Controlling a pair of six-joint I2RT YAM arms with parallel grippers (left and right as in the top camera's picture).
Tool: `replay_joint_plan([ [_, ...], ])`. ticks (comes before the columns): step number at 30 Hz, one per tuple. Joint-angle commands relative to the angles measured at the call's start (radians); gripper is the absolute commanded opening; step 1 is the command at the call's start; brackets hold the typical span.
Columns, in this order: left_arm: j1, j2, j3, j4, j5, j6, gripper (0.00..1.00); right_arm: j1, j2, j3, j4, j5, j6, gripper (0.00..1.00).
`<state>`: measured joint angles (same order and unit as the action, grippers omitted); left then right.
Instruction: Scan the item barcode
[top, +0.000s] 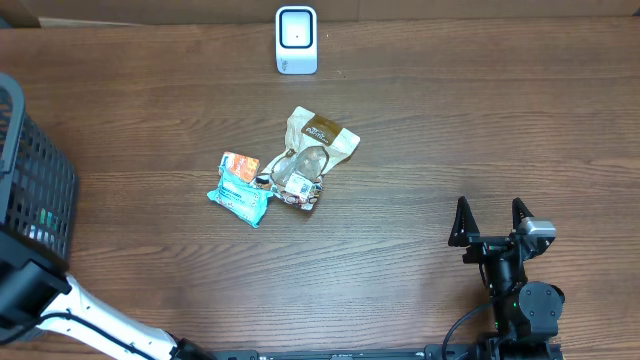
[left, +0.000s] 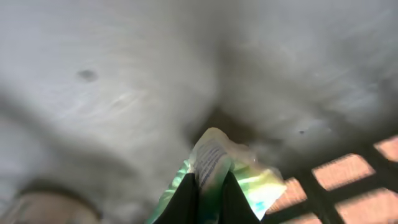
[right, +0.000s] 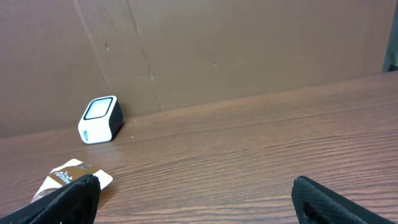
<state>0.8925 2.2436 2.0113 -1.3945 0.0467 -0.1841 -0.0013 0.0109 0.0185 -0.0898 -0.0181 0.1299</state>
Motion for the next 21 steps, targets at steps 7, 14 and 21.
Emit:
replay_joint_plan([
  [7, 0.006, -0.273, 0.193, -0.024, -0.061, -0.212, 0.04, -0.007, -0.006, -0.010, 0.005, 0.010, -0.004, 1.00],
  [14, -0.010, -0.508, 0.197, 0.043, 0.057, -0.299, 0.04, -0.007, -0.006, -0.010, 0.005, 0.010, -0.004, 1.00],
  [21, -0.164, -0.682, 0.197, 0.028, 0.283, -0.246, 0.04, -0.007, -0.006, -0.010, 0.005, 0.010, -0.004, 1.00],
])
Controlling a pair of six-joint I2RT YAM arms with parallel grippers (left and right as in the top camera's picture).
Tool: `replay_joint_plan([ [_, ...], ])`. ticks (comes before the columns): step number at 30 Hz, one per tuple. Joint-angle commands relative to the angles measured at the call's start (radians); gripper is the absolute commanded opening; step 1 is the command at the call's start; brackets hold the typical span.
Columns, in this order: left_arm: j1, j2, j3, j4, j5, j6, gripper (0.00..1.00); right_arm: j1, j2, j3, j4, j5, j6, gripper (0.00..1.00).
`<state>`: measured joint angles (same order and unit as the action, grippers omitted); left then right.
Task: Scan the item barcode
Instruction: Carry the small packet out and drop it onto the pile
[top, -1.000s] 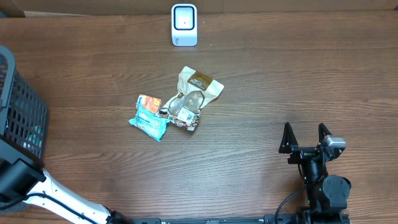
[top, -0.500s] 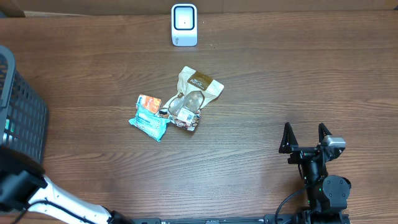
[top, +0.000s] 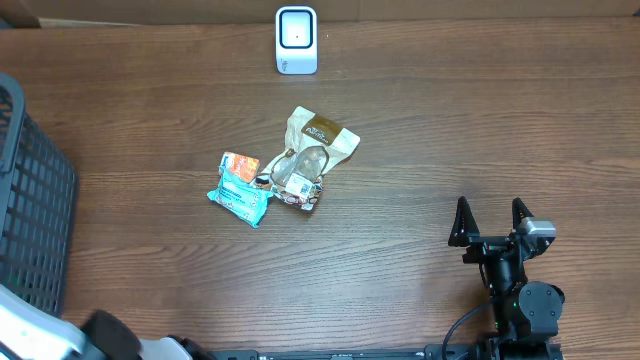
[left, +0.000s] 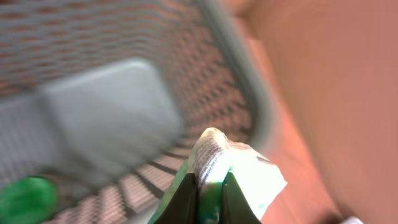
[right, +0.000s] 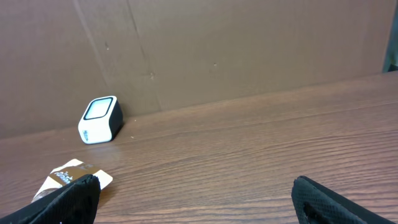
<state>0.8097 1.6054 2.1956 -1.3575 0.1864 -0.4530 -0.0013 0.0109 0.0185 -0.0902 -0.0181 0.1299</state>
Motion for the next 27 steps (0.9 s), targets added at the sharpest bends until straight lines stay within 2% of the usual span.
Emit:
replay_joint_plan([
  [1, -0.127, -0.052, 0.012, -0.020, 0.158, 0.049, 0.04, -0.007, -0.006, -0.010, 0.006, 0.010, -0.004, 1.00],
  [6, -0.425, -0.041, -0.019, -0.102, 0.135, 0.195, 0.04, -0.007, -0.006, -0.010, 0.006, 0.010, -0.004, 1.00],
  [10, -0.652, 0.002, -0.103, -0.132, 0.101, 0.230, 0.04, -0.007, -0.006, -0.010, 0.006, 0.010, -0.004, 1.00],
  [14, -0.838, 0.068, -0.221, -0.080, 0.090, 0.237, 0.04, -0.007, -0.006, -0.010, 0.006, 0.010, -0.004, 1.00],
  [20, -1.015, 0.207, -0.356, 0.035, 0.058, 0.180, 0.04, -0.007, -0.006, -0.010, 0.006, 0.010, -0.004, 1.00],
  [27, -1.121, 0.399, -0.378, 0.082, 0.058, 0.149, 0.04, -0.007, -0.006, -0.010, 0.006, 0.010, -0.004, 1.00],
])
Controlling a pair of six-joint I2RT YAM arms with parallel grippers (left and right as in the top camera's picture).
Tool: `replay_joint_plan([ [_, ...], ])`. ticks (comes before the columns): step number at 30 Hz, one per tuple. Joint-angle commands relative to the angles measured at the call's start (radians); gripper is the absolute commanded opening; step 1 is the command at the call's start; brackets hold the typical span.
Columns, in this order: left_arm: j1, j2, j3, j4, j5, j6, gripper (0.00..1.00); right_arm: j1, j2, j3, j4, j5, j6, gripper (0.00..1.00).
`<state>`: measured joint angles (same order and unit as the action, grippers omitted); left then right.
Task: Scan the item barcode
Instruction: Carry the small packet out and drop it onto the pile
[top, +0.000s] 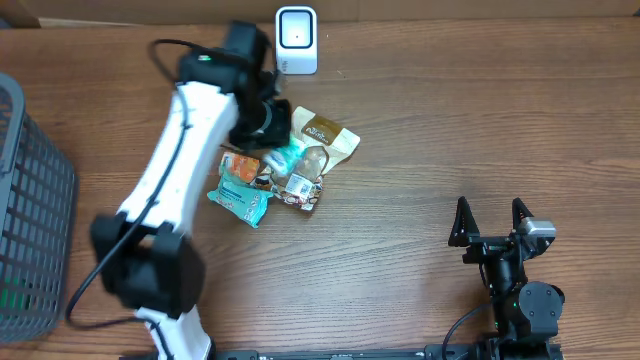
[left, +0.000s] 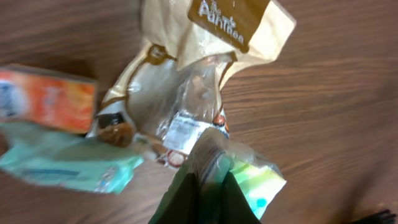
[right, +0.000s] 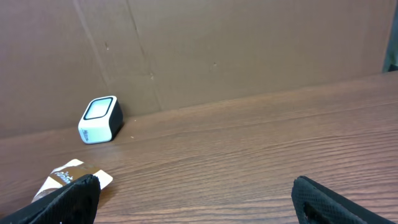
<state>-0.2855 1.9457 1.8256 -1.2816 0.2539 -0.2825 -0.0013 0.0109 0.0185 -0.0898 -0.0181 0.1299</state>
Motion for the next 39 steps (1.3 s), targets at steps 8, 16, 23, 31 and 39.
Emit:
replay_joint_plan([
  [8, -0.031, 0.143, -0.008, -0.007, -0.016, 0.002, 0.40, -0.007, -0.006, -0.010, 0.005, 0.010, -0.004, 1.00],
  [16, 0.045, 0.082, 0.140, -0.120, -0.095, 0.018, 0.43, -0.007, -0.006, -0.010, 0.005, 0.010, -0.004, 1.00],
  [23, 0.203, -0.079, 0.397, -0.247, -0.108, 0.017, 0.43, -0.007, -0.006, -0.010, 0.005, 0.010, -0.004, 1.00],
  [31, 0.570, -0.327, 0.489, -0.370, -0.223, 0.012, 0.56, -0.007, -0.006, -0.010, 0.005, 0.010, -0.004, 1.00],
  [39, 1.073, -0.416, 0.403, -0.408, -0.131, -0.089, 0.96, -0.007, -0.006, -0.010, 0.005, 0.010, -0.004, 1.00],
])
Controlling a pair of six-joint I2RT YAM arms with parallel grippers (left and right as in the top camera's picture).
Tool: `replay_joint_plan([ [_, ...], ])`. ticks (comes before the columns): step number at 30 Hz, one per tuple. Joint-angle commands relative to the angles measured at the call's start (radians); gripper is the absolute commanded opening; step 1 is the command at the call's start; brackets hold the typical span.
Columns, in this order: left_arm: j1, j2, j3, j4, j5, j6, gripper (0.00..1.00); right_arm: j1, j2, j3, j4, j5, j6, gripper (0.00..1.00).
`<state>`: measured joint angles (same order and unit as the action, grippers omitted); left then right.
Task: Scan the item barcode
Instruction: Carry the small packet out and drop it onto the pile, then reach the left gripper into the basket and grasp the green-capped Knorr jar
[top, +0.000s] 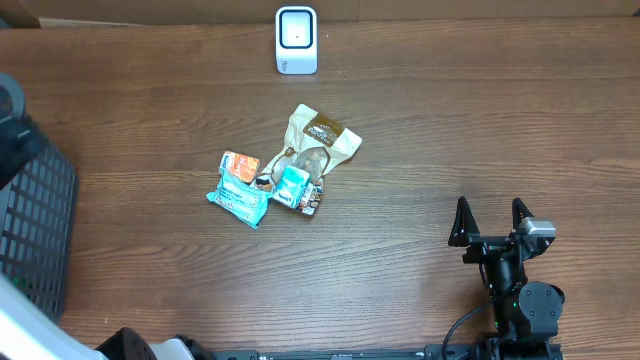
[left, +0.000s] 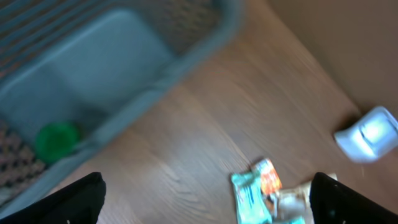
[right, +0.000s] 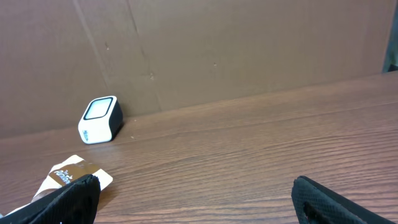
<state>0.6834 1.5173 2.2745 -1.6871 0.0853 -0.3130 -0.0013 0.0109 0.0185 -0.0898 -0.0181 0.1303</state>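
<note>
The white barcode scanner stands at the table's far edge and also shows as a blur from the left wrist. A small teal-green packet lies on the pile mid-table, against a tan pouch. Left of them lies an orange-and-teal packet. My left gripper is open and empty, high above the table between the basket and the pile. My right gripper stands open and empty at the near right, with both fingertips low in its own view.
A dark mesh basket stands at the left edge; its grey rim is blurred and a green item lies inside. A brown cardboard wall backs the table behind the scanner.
My left gripper was shut on the teal-green packet just above the pile. Now that packet lies on the pile beside the tan pouch, and the gripper is open, back at the left by the basket.
My left gripper was shut on the teal-green packet down in the basket, then held it above the basket's rim, then over the pile near the scanner. Now the packet rests on the pile and the gripper is open. The right arm stayed still.
</note>
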Motion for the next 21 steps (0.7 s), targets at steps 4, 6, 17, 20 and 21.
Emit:
replay_joint_plan([
  [4, 0.274, 0.022, -0.148, 0.000, 0.015, -0.120, 0.98, -0.007, -0.006, -0.010, 0.005, 0.010, -0.004, 1.00],
  [6, 0.336, 0.034, -0.202, 0.014, 0.003, -0.133, 0.98, -0.007, -0.006, -0.010, 0.005, 0.010, -0.004, 1.00],
  [17, 0.477, 0.183, -0.323, 0.050, -0.121, -0.023, 0.98, -0.007, -0.006, -0.010, 0.005, 0.010, -0.004, 1.00],
  [20, 0.477, 0.233, -0.323, 0.043, -0.157, -0.023, 0.98, -0.007, -0.006, -0.010, 0.005, 0.010, -0.004, 1.00],
  [21, 0.477, 0.249, -0.323, 0.042, -0.160, -0.023, 0.98, -0.007, -0.006, -0.010, 0.005, 0.010, -0.004, 1.00],
])
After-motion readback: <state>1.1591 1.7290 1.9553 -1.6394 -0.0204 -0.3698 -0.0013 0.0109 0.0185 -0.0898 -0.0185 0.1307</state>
